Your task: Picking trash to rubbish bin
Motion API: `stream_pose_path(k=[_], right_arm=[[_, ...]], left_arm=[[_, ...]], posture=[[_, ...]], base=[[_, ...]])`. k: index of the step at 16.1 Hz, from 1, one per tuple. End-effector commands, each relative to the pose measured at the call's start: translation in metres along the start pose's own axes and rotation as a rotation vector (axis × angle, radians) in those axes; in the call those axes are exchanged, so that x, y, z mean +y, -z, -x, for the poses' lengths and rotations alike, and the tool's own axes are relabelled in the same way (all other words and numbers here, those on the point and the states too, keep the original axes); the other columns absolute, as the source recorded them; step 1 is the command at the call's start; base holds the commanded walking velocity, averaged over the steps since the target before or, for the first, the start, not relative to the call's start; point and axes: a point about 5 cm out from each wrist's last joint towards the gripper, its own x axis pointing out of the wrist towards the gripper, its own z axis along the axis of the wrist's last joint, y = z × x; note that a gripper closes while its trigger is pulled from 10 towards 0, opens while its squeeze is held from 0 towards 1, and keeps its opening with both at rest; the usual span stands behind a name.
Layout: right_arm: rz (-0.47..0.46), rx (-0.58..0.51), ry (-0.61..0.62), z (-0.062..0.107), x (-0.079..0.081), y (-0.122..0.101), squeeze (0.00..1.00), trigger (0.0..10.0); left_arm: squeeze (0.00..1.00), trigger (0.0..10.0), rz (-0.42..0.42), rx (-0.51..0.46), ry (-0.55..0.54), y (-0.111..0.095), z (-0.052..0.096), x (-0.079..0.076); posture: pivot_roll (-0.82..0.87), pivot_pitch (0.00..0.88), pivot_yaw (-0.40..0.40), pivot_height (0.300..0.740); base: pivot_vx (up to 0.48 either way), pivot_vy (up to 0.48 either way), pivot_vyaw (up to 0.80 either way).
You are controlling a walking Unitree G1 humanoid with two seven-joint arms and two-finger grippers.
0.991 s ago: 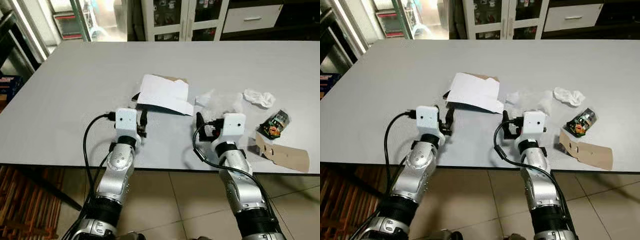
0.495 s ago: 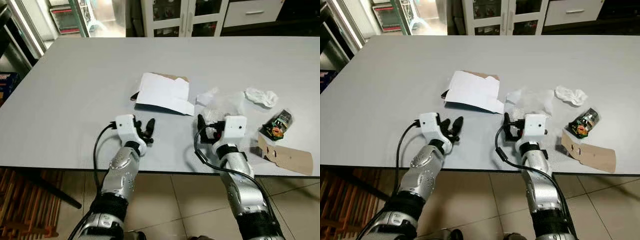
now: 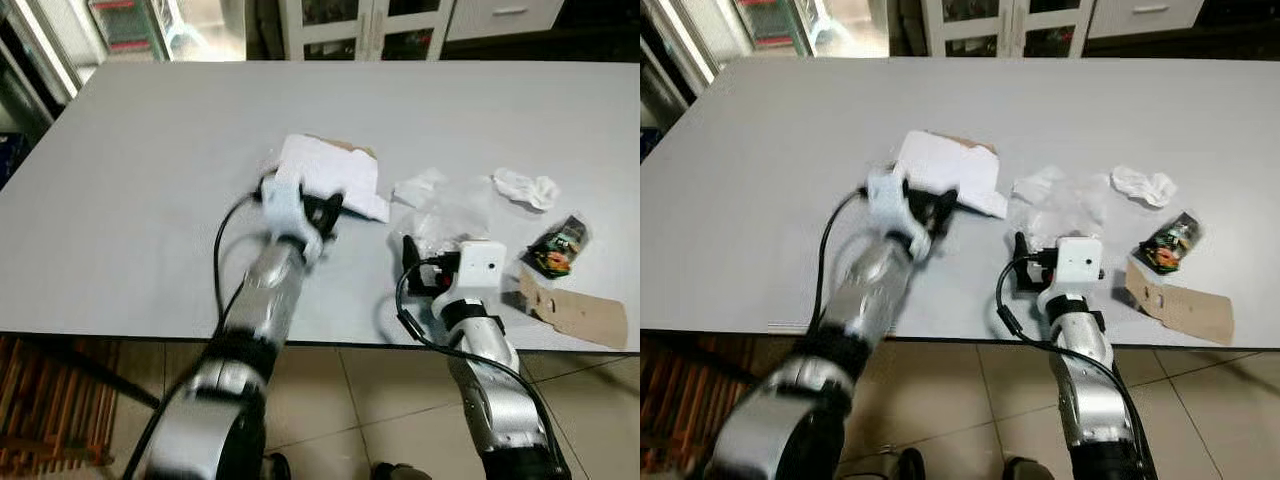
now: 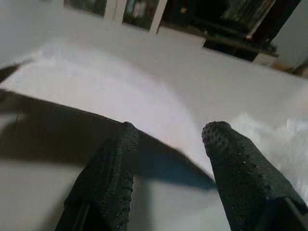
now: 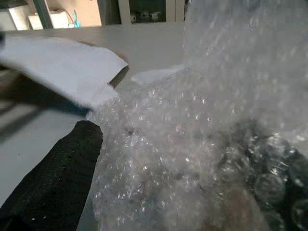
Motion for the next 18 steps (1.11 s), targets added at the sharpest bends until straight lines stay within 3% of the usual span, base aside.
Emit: stream_pose_path(k=[1,10,18], right_arm=[[0.005,0.022,0.0,0.003,0.001,0.002,0.0,10.0],[-0.001,0.034,-0.007,0.004,0.005,0.002,0.0,10.0],[0.005,0.031,-0.003,0.003,0.002,0.001,0.0,10.0]], left_arm=[[0.0,10.0,0.005,0.006,0.012,0.002,-0.005,-0.013],[0.0,10.0,-0.017,0.102,-0.108,0.022,-0.002,-0.001],[0.0,10.0,-0.042,0.033,-0.11,0.018,-0.002,-0.003]], posture=[[-0.13,0.202,0.046,0.74],[-0.13,0.192,0.053,0.74],[-0.13,0.173,0.05,0.74]], base=[[0.0,0.0,0.0],[0.0,0.0,0.0],[0.0,0.0,0.0]])
